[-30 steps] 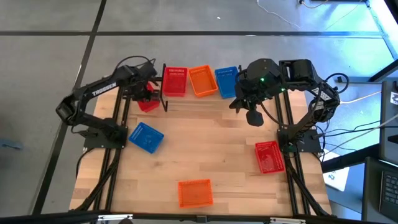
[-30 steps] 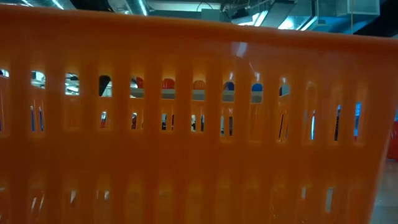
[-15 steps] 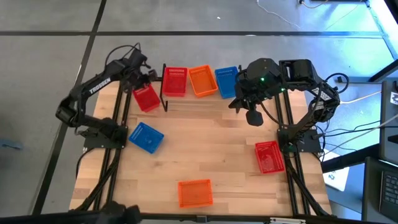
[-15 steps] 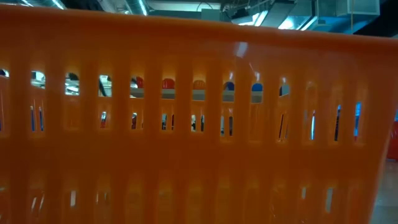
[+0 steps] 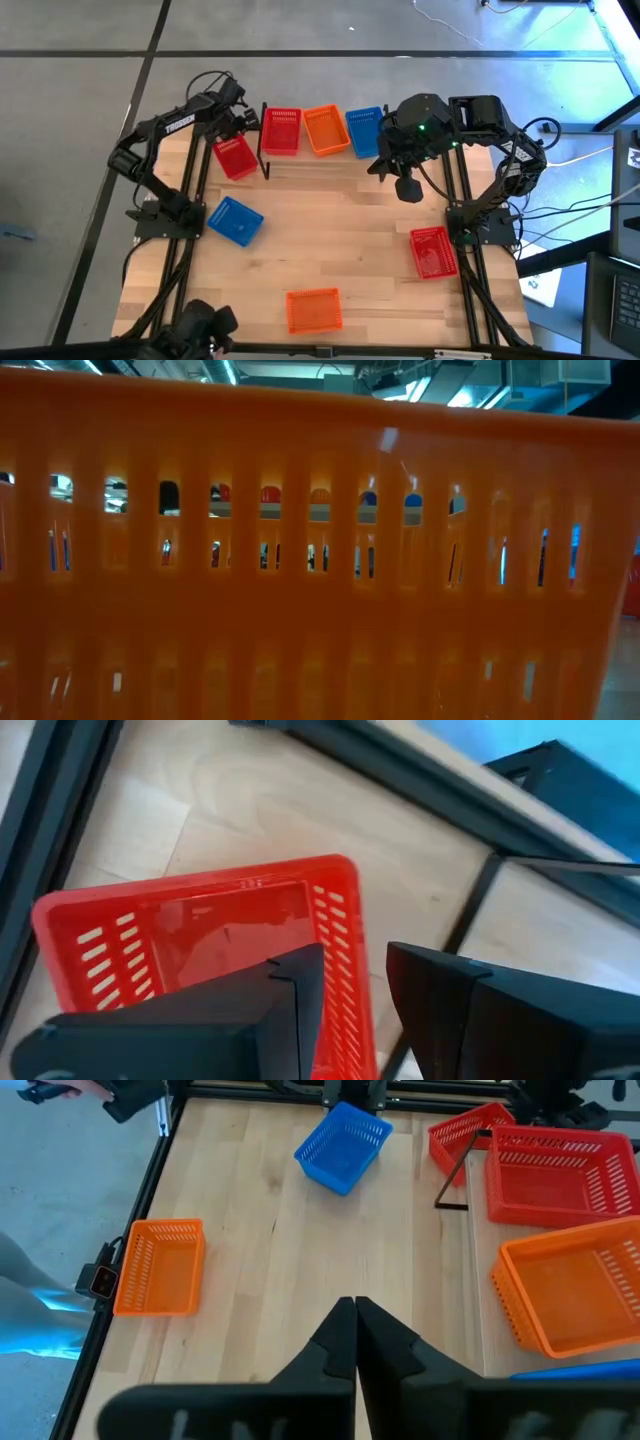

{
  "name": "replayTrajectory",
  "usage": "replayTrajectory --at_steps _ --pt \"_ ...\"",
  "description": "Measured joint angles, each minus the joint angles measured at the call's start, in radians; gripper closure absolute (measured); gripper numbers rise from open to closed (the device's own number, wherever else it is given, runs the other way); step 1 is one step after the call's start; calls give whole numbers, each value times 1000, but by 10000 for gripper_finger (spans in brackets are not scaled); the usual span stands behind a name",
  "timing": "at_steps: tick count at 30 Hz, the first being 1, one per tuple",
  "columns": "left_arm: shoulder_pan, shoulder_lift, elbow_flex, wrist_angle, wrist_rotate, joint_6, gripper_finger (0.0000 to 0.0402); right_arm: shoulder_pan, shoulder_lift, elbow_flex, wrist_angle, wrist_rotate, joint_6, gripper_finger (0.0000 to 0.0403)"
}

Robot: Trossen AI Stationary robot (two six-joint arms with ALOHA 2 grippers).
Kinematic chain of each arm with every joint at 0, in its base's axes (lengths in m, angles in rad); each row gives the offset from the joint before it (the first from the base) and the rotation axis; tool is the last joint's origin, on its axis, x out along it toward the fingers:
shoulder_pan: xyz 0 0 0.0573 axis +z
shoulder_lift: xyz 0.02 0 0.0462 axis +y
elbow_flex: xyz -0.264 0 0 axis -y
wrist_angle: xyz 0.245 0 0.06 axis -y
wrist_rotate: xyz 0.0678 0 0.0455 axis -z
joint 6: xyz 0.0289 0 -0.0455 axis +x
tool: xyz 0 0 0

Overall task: Stack baskets on shelf by color
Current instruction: Stack the top red basket into the red basket on the shelf

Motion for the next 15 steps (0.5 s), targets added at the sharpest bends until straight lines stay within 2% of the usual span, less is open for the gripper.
replayTrajectory --at_steps 15 --pt "0 32 0 5 -7 -7 298 0 0 0 1 0 0 402"
